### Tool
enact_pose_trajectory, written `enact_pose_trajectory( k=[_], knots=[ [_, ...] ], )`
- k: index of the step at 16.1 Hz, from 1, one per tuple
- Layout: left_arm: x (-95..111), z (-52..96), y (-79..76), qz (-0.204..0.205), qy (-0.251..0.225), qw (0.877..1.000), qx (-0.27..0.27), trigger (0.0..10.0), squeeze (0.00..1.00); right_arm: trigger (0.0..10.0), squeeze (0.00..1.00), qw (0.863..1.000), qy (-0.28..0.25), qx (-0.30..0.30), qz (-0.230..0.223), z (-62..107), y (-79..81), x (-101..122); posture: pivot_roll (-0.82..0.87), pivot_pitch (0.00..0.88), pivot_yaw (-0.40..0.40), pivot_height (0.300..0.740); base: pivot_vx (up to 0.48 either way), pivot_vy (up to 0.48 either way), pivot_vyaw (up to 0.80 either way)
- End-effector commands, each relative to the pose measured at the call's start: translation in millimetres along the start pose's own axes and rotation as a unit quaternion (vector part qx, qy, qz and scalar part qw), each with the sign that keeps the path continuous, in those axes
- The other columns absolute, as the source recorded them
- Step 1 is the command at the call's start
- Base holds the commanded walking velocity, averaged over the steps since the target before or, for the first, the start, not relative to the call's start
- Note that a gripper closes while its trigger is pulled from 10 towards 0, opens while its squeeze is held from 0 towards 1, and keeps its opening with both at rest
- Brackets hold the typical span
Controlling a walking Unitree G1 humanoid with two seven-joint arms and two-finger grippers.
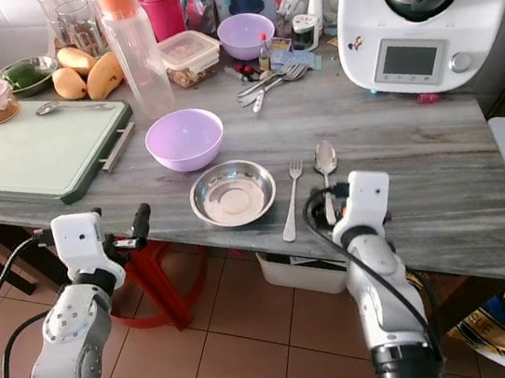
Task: Setting the table
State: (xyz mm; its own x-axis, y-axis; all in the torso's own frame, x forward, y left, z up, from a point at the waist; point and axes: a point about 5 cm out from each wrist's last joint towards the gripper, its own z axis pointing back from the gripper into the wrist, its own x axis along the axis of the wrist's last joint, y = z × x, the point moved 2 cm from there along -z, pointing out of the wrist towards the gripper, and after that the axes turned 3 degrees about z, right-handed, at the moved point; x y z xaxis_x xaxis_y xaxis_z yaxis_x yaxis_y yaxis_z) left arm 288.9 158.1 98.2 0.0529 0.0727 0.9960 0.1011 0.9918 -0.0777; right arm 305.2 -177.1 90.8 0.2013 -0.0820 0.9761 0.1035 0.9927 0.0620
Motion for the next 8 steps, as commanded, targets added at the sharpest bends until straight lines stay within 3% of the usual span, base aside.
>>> enact_pose_trajectory(
  k=[1, 5, 8],
  knots=[
    [4.5, -1.6, 0.1, -0.003, -0.007, 1.0, 0.0, 10.0, 0.0, 10.0, 0.0, 1.0, -0.02, 0.003, 0.001, -0.8, 0.9, 9.2, -0.02, 0.0, 0.032, 0.74, 0.0, 0.0, 0.0],
    [4.2, 0.0, 1.9, -0.003, -0.007, 1.0, 0.003, 10.0, 0.0, 10.0, 0.0, 0.992, -0.059, -0.08, 0.072, 12.8, -27.6, 21.9, -0.03, 0.0, 0.029, 0.74, 0.0, 0.0, 0.0],
    [3.7, -0.9, -2.5, 0.0, -0.007, 1.0, -0.001, 10.0, 0.0, 10.0, 0.0, 0.992, -0.036, -0.105, 0.064, 20.3, -35.8, 7.9, -0.03, 0.0, 0.031, 0.74, 0.0, 0.0, 0.0]
  ],
)
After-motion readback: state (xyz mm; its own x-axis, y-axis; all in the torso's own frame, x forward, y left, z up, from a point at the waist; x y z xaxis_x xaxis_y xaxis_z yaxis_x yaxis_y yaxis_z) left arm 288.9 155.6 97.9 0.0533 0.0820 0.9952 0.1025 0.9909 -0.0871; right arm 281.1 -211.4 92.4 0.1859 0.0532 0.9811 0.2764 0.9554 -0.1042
